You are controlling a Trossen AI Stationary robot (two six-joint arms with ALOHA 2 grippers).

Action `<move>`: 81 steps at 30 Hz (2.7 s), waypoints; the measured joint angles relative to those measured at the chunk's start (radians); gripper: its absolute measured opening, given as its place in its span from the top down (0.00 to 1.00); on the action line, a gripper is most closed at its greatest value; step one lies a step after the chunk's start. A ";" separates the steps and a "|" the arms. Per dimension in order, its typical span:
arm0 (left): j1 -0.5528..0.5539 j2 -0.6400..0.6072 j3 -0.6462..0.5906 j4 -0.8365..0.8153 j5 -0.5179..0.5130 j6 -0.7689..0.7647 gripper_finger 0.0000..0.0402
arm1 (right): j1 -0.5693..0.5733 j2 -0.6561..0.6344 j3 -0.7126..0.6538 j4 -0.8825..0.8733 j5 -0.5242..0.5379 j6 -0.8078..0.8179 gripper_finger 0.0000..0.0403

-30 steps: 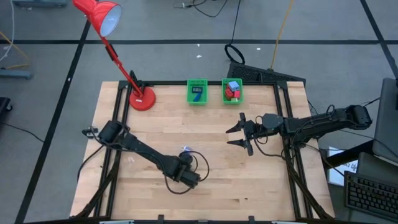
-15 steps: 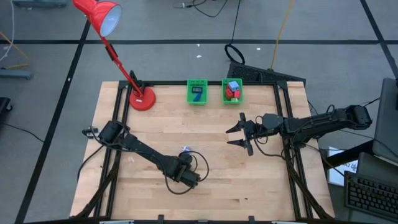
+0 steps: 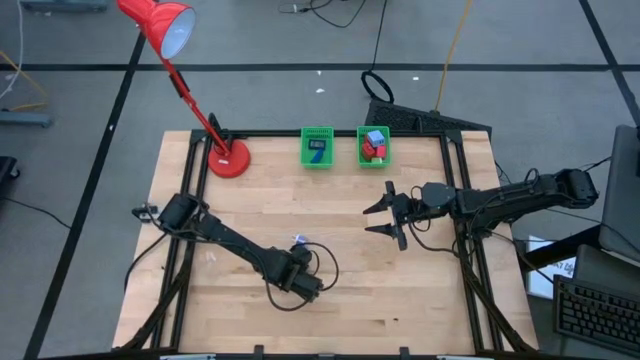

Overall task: Pick & Place Office items
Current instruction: Put the black digital timer into the left green basket

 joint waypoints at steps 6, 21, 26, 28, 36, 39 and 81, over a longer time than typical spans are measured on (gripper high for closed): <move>0.004 0.000 0.000 -0.001 -0.052 0.061 0.59 | 0.000 0.000 0.000 -0.001 -0.003 0.000 0.48; -0.037 -0.147 0.000 0.005 -0.276 0.198 0.63 | 0.000 -0.148 0.000 -0.125 -0.002 -0.012 0.48; -0.108 -0.265 -0.009 0.047 -0.534 0.404 0.63 | 0.000 -0.229 0.000 -0.226 0.000 -0.026 0.48; -0.127 -0.309 -0.039 0.093 -0.591 0.463 0.63 | 0.000 -0.249 0.000 -0.246 0.000 -0.026 0.48; -0.110 -0.496 -0.415 0.655 -0.561 0.700 0.63 | -0.002 -0.292 0.000 -0.277 0.003 -0.038 0.48; -0.065 -0.558 -0.573 0.928 -0.478 0.806 0.63 | -0.002 -0.298 0.000 -0.280 0.004 -0.043 0.48; 0.822 -0.641 -0.707 1.249 0.114 1.069 0.63 | -0.003 -0.369 -0.062 -0.199 0.256 -0.136 0.48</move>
